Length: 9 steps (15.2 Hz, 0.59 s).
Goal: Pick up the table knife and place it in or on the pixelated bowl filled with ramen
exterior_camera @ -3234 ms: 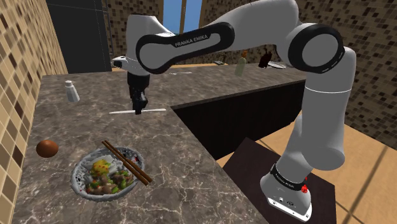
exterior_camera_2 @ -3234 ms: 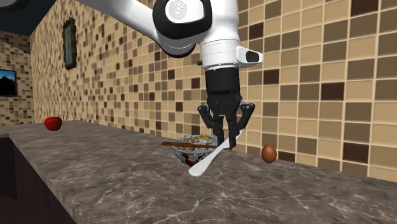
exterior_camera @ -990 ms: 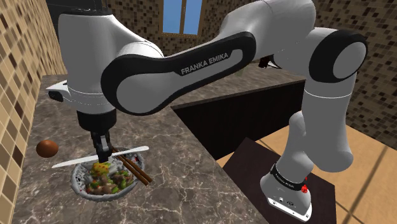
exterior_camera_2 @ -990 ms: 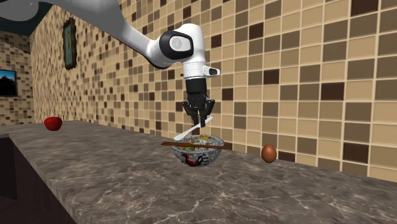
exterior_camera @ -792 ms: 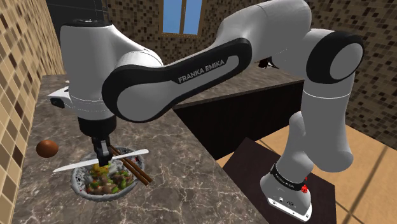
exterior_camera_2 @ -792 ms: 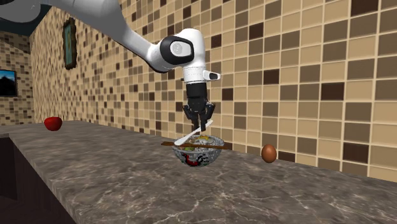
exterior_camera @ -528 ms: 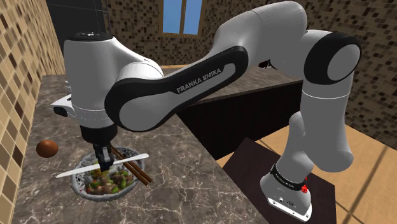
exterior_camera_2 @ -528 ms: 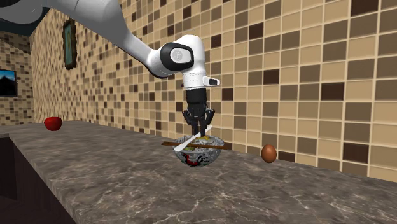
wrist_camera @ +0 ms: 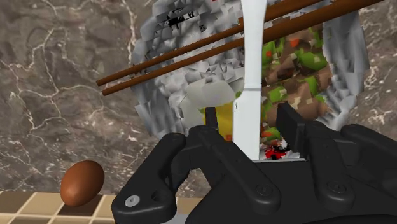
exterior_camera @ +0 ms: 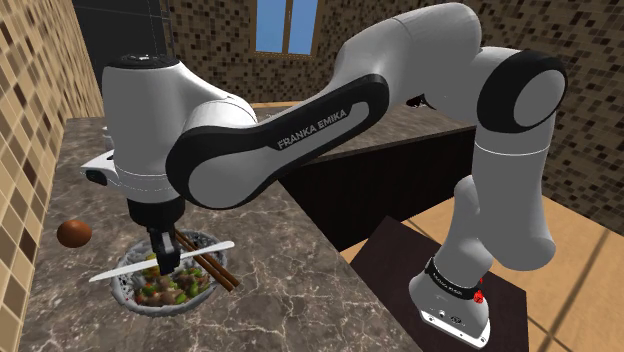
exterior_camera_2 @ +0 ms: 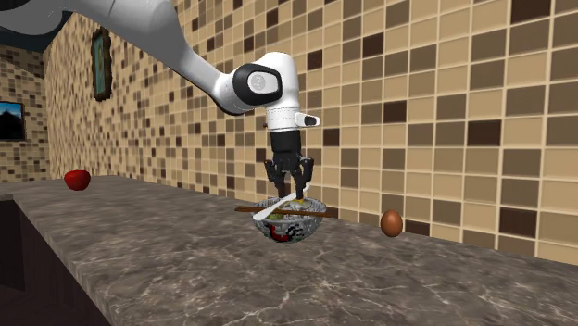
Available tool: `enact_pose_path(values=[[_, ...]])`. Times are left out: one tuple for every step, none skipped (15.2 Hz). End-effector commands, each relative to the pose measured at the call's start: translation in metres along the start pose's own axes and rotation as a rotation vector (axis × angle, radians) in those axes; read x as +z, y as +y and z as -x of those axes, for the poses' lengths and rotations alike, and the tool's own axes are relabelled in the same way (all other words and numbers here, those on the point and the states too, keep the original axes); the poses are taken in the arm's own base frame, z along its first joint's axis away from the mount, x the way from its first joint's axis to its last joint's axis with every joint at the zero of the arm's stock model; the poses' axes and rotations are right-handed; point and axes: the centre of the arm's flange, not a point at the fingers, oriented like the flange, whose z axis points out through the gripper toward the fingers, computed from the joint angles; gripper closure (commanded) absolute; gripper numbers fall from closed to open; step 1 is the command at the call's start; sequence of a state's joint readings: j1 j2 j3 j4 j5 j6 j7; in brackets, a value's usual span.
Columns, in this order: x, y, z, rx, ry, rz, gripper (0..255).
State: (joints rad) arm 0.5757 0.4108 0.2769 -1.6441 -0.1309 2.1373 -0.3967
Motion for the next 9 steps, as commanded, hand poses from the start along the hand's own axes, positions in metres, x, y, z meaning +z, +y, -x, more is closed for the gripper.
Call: enact_pose_path(values=[[0.0,0.0,0.0,0.0,0.0,0.0,0],[0.0,0.0,0.0,0.0,0.0,0.0,0],[0.0,0.0,0.0,0.0,0.0,0.0,0],[0.0,0.0,0.0,0.0,0.0,0.0,0],[0.0,0.0,0.0,0.0,0.0,0.0,0],[-0.013,0.0,0.0,0.0,0.0,0.0,0],[-0.026,0.0,0.0,0.0,0.0,0.0,0],[-0.039,0.0,0.0,0.0,0.0,0.0,0],[-0.05,0.0,0.0,0.0,0.0,0.0,0]])
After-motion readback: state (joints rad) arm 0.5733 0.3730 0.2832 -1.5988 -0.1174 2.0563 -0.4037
